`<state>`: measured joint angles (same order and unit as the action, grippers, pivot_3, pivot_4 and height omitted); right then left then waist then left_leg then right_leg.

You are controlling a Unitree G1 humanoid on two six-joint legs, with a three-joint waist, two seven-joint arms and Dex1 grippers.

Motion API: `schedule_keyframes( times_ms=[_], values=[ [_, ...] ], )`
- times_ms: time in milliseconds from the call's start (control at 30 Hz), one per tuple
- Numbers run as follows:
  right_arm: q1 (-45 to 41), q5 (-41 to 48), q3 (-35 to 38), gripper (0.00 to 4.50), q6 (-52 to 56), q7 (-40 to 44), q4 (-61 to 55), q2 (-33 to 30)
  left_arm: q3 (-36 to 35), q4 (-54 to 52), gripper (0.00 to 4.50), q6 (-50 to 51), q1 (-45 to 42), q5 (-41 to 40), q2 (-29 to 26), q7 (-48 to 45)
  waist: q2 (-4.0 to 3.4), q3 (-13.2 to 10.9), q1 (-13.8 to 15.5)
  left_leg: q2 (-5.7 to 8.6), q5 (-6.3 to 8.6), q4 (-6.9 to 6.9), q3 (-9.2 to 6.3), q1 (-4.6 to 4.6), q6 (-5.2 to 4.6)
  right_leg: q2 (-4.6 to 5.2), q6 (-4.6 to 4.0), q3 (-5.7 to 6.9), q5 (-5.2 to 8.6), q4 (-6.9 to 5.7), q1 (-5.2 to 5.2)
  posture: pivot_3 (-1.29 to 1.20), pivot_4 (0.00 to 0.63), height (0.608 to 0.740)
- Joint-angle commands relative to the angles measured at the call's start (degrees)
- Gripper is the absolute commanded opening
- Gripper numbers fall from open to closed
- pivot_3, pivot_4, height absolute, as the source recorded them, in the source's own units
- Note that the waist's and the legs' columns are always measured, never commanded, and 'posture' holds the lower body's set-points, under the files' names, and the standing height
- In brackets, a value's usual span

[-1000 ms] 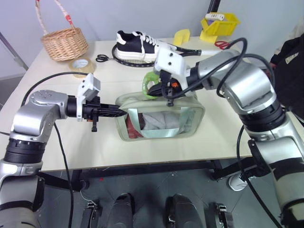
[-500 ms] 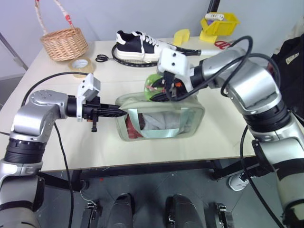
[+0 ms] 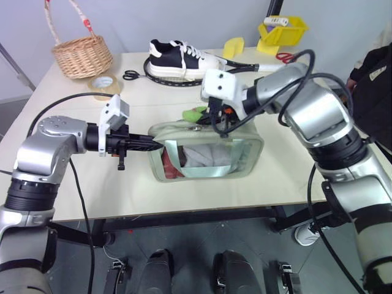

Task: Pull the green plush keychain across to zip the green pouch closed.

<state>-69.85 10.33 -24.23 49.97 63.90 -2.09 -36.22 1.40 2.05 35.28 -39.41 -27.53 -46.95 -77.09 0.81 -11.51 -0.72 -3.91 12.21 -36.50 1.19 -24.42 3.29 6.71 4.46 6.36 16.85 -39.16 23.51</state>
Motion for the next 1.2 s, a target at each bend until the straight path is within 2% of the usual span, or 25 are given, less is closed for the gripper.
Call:
schedule_keyframes(
  times_ms=[33, 167, 300, 367, 533, 667, 800, 900, 1200],
  values=[
    [-1.11, 1.47, 4.19, 0.06, 1.08, 0.02, -1.32, -0.71, -0.09, -0.72, 0.00, -0.98, 0.18, 0.37, -0.57, 0.03, 0.00, 0.00, 0.00, 0.00, 0.00, 0.00, 0.00, 0.00, 0.00, 0.00, 0.00, 0.00, 0.00, 0.00, 0.00, 0.00, 0.150, 0.740],
    [-0.70, 4.36, 11.14, 0.06, 4.75, -3.07, -0.36, -0.51, 0.39, 0.08, 0.00, -1.38, -0.29, 0.59, -0.29, -0.09, 0.00, 0.00, 0.02, 0.00, 0.00, 0.00, 0.00, 0.00, 0.00, 0.00, 0.00, 0.00, 0.00, 0.00, 0.00, 0.00, 0.150, 0.740],
    [1.93, 5.56, 16.60, 0.06, 6.34, -5.55, -1.22, -3.97, 0.31, -0.49, 0.00, -1.22, 0.19, 0.43, -0.50, -0.16, 0.00, 0.00, 0.30, 0.00, 0.00, 0.00, 0.00, -0.01, 0.00, 0.00, 0.00, 0.00, 0.00, 0.04, -0.03, 0.00, 0.150, 0.740],
    [5.18, 4.27, 18.45, 0.06, 6.25, -6.95, -0.71, -8.33, 0.23, -0.39, 0.00, -1.22, 0.36, 0.53, -0.63, -0.06, 0.00, 0.00, 0.31, 0.00, 0.00, -0.01, 0.01, -0.01, 0.00, 0.01, 0.00, 0.00, 0.00, 0.06, -0.04, 0.00, 0.150, 0.740],
    [20.73, -0.96, 23.82, 0.06, 0.69, -10.46, -0.31, -23.69, -0.05, -0.06, 0.00, -0.93, 0.48, 0.54, -1.09, 0.10, 0.01, 0.00, 1.10, 0.01, 0.01, 0.03, 0.06, -0.01, -0.02, 0.02, 0.00, 0.00, 0.00, 0.14, -0.02, 0.00, 0.150, 0.740],
    [31.76, -3.70, 25.05, 0.06, -2.94, -13.59, -1.19, -30.07, -0.12, 0.03, 0.00, -0.81, 0.60, 0.34, -1.47, 0.27, -0.02, 0.00, 0.86, 0.00, 0.01, 0.14, 0.07, 0.09, -0.02, 0.01, 0.00, -0.03, 0.00, 0.09, -0.02, 0.00, 0.150, 0.740],
    [39.44, -2.84, 24.24, 0.06, -3.31, -16.09, -6.80, -29.81, 0.07, -0.08, 0.00, -0.56, 0.59, 0.02, -1.75, 0.60, -0.01, 0.00, 1.01, 0.00, 0.01, 0.12, 0.07, 0.15, -0.02, 0.01, 0.00, -0.04, 0.00, 0.09, -0.09, 0.00, 0.150, 0.740],
    [40.97, -3.71, 23.28, 0.06, -3.59, -19.16, -6.79, -28.97, -0.05, -0.51, 0.00, -0.10, 0.59, -0.31, -1.93, 0.75, -0.01, 0.00, 1.00, 0.00, 0.01, 0.04, 0.07, 0.15, -0.02, 0.01, -0.01, -0.04, 0.00, 0.09, -0.11, 0.00, 0.150, 0.740],
    [35.28, -5.56, 24.06, 0.06, -5.59, -24.91, 1.63, -30.09, -1.25, -2.54, 0.00, 1.06, 2.15, -2.20, -2.76, 2.29, -0.01, 0.00, 1.18, 0.00, 0.01, 0.00, 0.06, 0.11, -0.02, 0.01, -0.01, -0.05, 0.00, 0.10, -0.10, 0.00, 0.150, 0.740]
  ],
)
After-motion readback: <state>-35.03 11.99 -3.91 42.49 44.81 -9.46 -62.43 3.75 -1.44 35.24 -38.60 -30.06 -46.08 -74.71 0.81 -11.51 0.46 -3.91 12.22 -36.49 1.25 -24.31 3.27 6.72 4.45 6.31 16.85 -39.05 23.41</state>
